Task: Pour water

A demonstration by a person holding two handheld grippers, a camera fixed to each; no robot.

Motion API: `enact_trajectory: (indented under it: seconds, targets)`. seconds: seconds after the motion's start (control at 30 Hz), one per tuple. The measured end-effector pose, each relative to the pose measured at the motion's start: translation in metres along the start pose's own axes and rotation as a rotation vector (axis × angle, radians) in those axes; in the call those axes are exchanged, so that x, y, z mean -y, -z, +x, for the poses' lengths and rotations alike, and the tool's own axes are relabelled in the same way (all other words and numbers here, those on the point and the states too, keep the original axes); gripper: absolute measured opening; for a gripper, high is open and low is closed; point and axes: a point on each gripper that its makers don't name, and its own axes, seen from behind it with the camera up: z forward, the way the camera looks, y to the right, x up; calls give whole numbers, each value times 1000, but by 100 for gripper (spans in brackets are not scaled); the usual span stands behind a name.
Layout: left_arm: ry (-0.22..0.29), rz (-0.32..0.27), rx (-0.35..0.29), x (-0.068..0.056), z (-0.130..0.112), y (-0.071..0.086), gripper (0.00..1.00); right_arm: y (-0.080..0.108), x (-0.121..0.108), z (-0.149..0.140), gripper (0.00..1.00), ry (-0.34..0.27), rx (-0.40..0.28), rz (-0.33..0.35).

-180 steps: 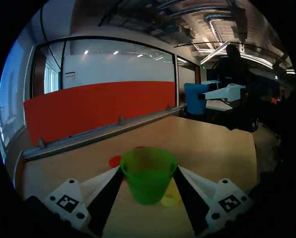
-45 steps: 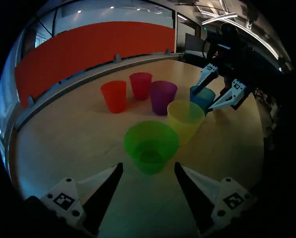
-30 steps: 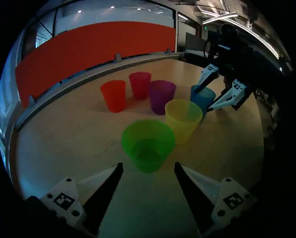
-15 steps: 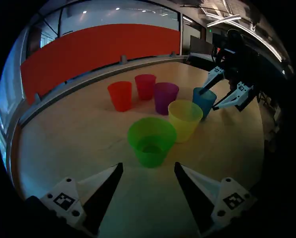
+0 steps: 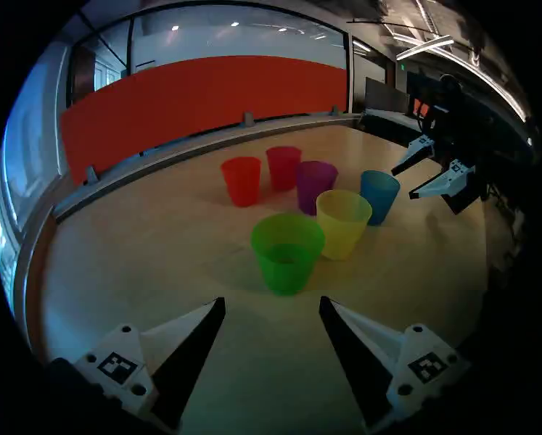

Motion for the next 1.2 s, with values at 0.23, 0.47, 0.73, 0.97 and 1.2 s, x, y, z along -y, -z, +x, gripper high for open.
enact_trajectory:
  seconds: [0.23,0.47,0.73,0.97,1.2]
  targets:
    - [42,59,-50,6,5,11,96,12,-4,3,100,-40,-45,-66]
    - [74,136,-138,16,21,21,96,25,-16,16,100,-83,-103,-154]
    - [116,260,-263,37,50,36,97,49,-43,44,100,-136,-214,-312]
    - [141,344,-358,47,73,48,96,72,-80,61,100,-182,-321,-504]
    - [186,402,-439,56,92,59,96,87,-97,73,100,-218,-405,-614]
